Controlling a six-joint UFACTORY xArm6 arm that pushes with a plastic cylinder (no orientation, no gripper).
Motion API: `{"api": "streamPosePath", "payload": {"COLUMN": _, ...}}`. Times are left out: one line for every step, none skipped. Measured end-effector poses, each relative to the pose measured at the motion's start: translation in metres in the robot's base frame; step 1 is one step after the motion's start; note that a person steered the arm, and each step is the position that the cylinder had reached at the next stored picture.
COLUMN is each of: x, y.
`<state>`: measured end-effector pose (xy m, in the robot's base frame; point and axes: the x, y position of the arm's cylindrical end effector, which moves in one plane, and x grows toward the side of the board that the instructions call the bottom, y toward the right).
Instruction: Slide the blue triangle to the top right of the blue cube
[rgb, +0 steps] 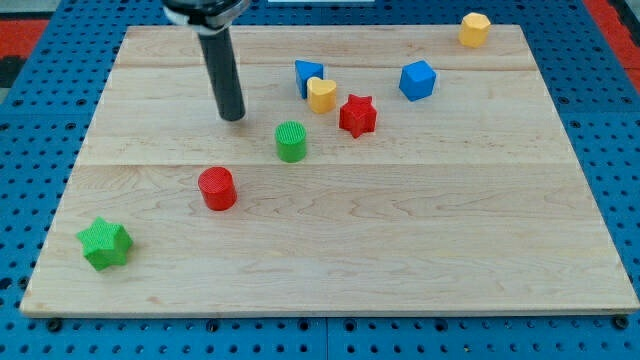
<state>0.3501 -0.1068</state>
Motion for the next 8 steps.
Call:
{"api": "streamPosePath", "payload": {"x": -0.031, "y": 0.05}}
{"api": "streamPosePath", "payload": {"x": -0.06, "y": 0.101}}
{"api": "streamPosePath", "payload": {"x": -0.071, "y": 0.104}}
{"api": "streamPosePath", "payload": {"x": -0.076, "y": 0.108}}
{"api": "streamPosePath", "payload": {"x": -0.082, "y": 0.145}}
{"api": "streamPosePath", "payload": {"x": -0.088, "y": 0.155}}
{"api": "streamPosePath", "payload": {"x": -0.099, "y": 0.136}}
{"api": "streamPosePath", "payload": {"x": -0.094, "y": 0.182}}
